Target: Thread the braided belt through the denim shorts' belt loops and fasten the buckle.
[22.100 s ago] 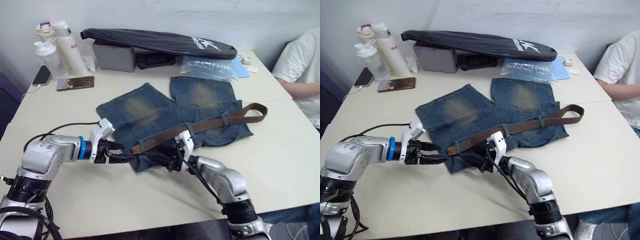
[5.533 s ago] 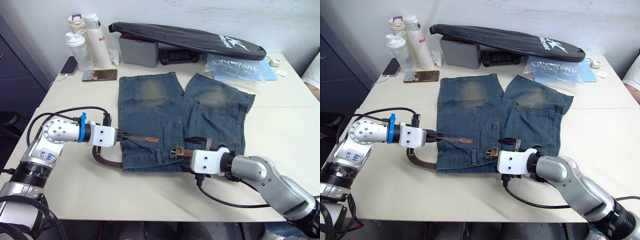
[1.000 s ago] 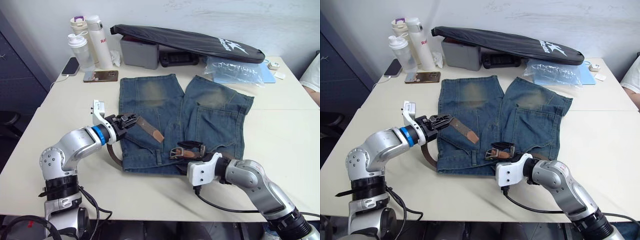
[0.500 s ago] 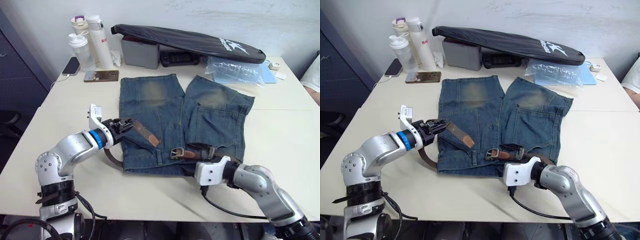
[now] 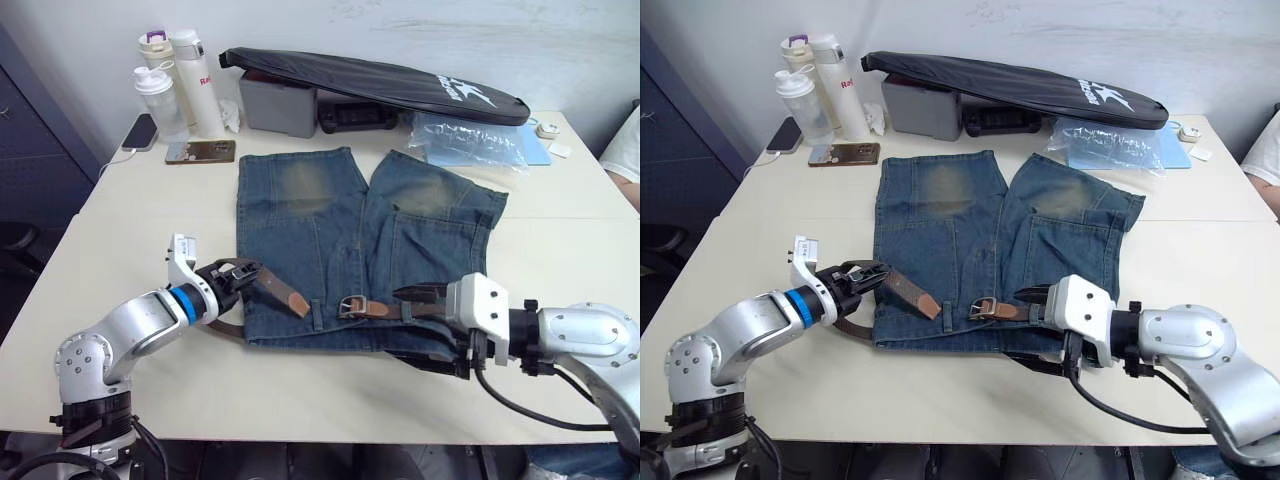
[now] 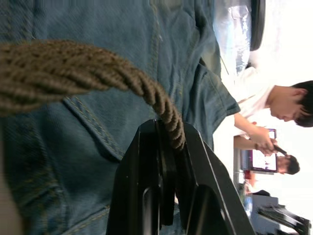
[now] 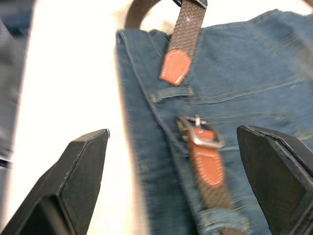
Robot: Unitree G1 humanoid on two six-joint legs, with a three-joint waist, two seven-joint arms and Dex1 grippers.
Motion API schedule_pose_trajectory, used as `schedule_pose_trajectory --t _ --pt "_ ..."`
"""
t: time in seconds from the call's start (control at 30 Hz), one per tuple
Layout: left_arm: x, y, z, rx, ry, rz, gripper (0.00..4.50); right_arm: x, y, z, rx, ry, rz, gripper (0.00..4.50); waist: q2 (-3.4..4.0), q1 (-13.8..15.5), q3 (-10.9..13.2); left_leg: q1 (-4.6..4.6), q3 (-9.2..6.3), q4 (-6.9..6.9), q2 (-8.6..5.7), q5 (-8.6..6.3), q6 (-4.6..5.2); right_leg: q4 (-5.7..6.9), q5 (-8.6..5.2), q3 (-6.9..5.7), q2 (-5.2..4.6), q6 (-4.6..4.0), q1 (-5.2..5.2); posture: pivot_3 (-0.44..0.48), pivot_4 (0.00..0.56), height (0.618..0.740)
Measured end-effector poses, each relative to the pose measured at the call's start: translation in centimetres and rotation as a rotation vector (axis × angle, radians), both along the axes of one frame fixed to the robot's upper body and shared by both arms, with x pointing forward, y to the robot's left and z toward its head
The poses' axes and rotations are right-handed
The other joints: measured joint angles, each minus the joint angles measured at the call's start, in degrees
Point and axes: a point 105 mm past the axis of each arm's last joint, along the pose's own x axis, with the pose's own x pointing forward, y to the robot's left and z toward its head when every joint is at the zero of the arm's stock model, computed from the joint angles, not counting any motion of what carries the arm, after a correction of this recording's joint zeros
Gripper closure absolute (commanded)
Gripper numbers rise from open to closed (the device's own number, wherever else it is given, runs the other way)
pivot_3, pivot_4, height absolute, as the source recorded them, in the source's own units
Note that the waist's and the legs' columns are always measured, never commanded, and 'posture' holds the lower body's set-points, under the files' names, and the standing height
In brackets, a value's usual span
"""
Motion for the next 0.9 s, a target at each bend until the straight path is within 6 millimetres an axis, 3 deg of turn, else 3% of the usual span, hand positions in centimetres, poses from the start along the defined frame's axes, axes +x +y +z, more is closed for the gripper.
schedule_pose_trajectory --t 0.17,0.43,0.9 --pt "-1.0 -0.2 -1.1 -0.024 0.023 0.013 4.50 0.2 0.2 0.1 0.006 0.061 -0.019 0.09 0.08 0.03 -0.01 -0.17 -0.04 -0.03 -0.03 -0.05 0.08 -0.12 -0.03 -0.04 -0.11 -0.06 -0.09 0.000 0.150 0.740" --pt "-1.3 0.6 -2.1 -0.061 0.067 0.117 4.50 0.6 0.3 0.8 -0.020 0.022 -0.016 0.09 0.15 0.20 -0.03 -0.32 -0.13 0.04 -0.09 -0.07 0.12 -0.30 -0.03 -0.08 -0.13 -0.06 -0.07 0.000 0.150 0.740" --pt "-1.8 -2.3 -2.7 -0.016 0.028 0.119 4.50 1.5 0.3 1.3 -0.042 0.002 -0.030 0.09 0.23 0.24 -0.03 -0.34 -0.11 0.04 -0.13 -0.06 0.14 -0.34 -0.04 -0.08 -0.11 -0.07 -0.06 0.000 0.150 0.740"
